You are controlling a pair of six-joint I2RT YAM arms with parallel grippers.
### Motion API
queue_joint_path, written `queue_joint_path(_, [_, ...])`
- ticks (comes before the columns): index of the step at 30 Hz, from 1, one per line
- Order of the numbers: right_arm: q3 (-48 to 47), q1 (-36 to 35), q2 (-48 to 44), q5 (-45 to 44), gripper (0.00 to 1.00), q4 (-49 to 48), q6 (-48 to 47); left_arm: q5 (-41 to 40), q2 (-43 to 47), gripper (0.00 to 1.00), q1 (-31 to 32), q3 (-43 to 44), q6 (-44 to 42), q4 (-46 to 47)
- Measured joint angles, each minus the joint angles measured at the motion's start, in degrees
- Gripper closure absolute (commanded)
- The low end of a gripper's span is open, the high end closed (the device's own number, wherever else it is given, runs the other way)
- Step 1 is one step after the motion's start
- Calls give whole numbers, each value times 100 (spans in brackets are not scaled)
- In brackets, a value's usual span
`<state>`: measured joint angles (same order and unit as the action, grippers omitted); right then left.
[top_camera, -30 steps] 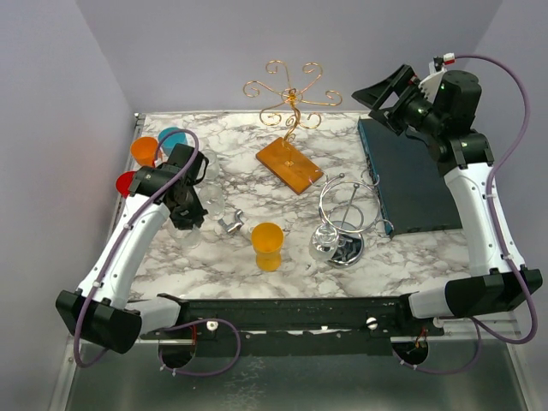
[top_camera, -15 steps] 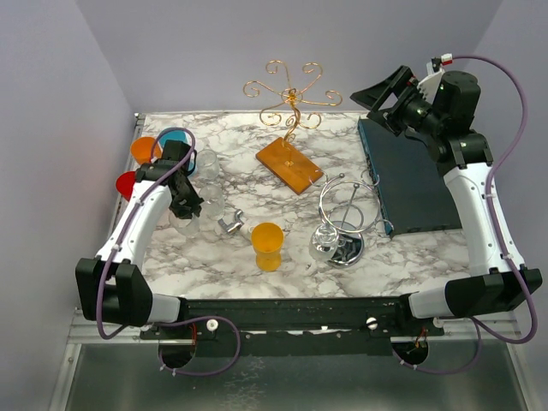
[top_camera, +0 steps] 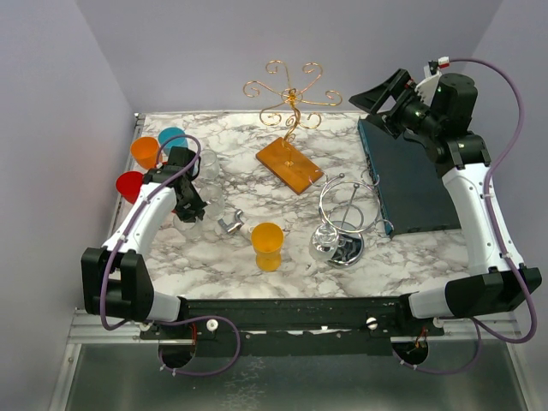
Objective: Take the wine glass off the wine glass rack
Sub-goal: Place the wine glass at the center of the board.
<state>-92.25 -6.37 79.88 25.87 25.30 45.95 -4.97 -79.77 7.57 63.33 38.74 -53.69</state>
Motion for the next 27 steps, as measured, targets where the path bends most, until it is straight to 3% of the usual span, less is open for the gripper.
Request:
queue_joint_path(5, [57,0,-15,31,0,-31,2,-4,-13,100,0,-48,2,59])
queue_joint_path(17, [168,0,-50,44,0,-61,2,-46,-20,84,0,-48,-35,133])
queue_joint_path(27, [247,0,-92,52,0,-122,4,-70,-50,82,0,-48,-50,131])
